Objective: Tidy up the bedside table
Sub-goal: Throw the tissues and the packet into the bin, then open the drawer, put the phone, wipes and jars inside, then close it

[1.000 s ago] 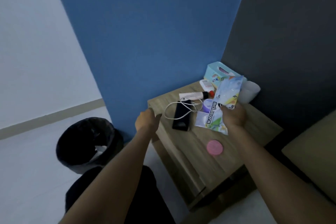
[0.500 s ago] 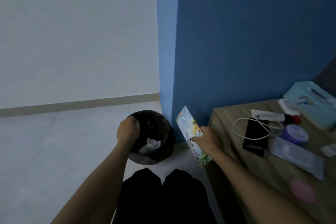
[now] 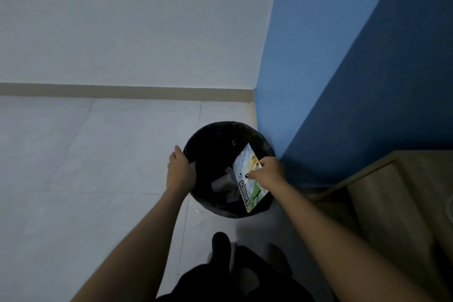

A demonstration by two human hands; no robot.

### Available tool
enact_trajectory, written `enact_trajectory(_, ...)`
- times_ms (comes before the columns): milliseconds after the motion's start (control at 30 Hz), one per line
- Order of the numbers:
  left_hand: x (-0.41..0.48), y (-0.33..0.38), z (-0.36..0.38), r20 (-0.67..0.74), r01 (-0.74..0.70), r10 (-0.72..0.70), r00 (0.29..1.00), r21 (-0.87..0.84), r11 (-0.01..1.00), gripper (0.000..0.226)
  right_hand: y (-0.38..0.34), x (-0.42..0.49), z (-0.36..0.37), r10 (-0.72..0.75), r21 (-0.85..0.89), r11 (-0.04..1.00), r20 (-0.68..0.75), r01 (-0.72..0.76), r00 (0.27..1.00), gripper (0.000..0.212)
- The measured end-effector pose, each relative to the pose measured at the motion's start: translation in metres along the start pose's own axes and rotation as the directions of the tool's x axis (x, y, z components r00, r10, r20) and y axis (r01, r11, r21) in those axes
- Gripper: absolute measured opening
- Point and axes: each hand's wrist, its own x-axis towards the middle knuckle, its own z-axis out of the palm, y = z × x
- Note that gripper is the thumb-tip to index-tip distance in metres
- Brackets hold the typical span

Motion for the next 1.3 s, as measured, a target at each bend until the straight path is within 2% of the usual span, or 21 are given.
enact_trajectory(200, 0.034, -0.023, 0.020, -0.055, 0.010, -0.011, 0.998, -0.007, 1.000, 0.032, -0.001, 0.043, 0.044, 0.042, 0.073, 0.996, 0.059, -0.047, 0.997, 0.023)
enact_trajectory(333, 0.032, -0.033, 0.028, -0.077, -0.017, 0.018, 0.997, 0.008, 1.000, 0.024, 0.008, 0.049, 0.059, 0.092, 0.167, 0.980, 0.106, -0.109, 0.990, 0.014)
enact_trajectory(433, 0.029, -0.040, 0.033, -0.087, -0.034, 0.036, 0.996, 0.026, 0.999, 0.025, 0.019, 0.049, 0.065, 0.106, 0.164, 0.978, 0.122, -0.125, 0.987, 0.012)
enact_trajectory(533, 0.028, -0.042, 0.035, -0.101, -0.029, 0.031, 0.994, 0.018, 0.999, 0.026, 0.023, 0.051, 0.067, 0.082, 0.141, 0.986, 0.075, -0.092, 0.994, 0.022)
enact_trajectory(633, 0.029, -0.041, 0.036, -0.092, -0.014, 0.015, 0.996, 0.003, 1.000, 0.024, 0.023, 0.048, 0.064, 0.066, 0.132, 0.989, 0.068, -0.074, 0.995, 0.008)
enact_trajectory(733, 0.026, -0.041, 0.034, -0.088, 0.010, -0.012, 0.996, -0.019, 1.000, 0.022, 0.024, 0.045, 0.058, 0.055, 0.134, 0.989, 0.066, -0.063, 0.996, 0.023)
enact_trajectory(933, 0.014, -0.029, 0.017, -0.118, 0.029, -0.033, 0.992, -0.034, 0.999, 0.035, 0.022, 0.026, 0.026, 0.010, 0.148, 0.989, 0.028, -0.014, 1.000, 0.023)
enact_trajectory(1200, -0.072, 0.016, -0.025, -0.110, -0.089, 0.086, 0.990, -0.021, 0.996, 0.043, 0.029, -0.072, -0.050, 0.002, 0.147, 0.989, -0.094, 0.012, 0.996, 0.024)
enact_trajectory(1300, -0.112, 0.040, -0.042, -0.124, -0.190, 0.186, 0.975, -0.021, 0.982, 0.042, 0.042, -0.122, -0.086, -0.019, 0.144, 0.989, -0.176, 0.045, 0.984, 0.021)
